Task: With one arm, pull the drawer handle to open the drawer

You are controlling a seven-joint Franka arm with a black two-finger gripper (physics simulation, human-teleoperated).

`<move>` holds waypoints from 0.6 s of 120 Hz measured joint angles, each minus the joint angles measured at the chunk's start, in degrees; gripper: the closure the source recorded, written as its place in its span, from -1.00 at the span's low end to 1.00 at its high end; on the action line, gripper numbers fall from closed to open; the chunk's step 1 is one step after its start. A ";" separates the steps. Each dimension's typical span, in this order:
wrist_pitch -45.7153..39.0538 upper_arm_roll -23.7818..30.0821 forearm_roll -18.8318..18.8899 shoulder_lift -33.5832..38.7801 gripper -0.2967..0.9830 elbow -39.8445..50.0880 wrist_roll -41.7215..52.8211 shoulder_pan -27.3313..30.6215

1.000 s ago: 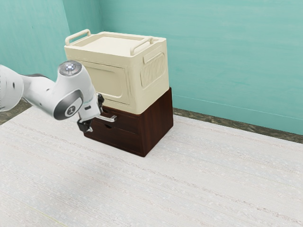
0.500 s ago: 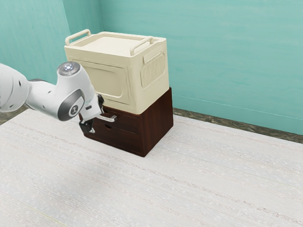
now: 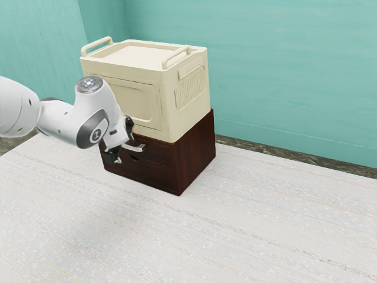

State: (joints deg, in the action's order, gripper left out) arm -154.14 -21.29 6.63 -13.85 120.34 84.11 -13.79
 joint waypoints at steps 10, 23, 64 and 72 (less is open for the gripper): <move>0.00 0.01 0.18 -0.24 -0.54 -0.10 0.25 0.70; -0.01 0.09 0.27 -1.11 -0.54 -0.10 0.52 0.75; -0.01 0.11 0.16 -2.26 -0.54 -1.05 1.11 1.37; -0.01 0.12 0.18 -2.53 -0.54 -0.93 1.18 1.45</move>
State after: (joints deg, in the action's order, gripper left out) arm -154.15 -21.16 6.81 -16.38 119.40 85.29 -12.35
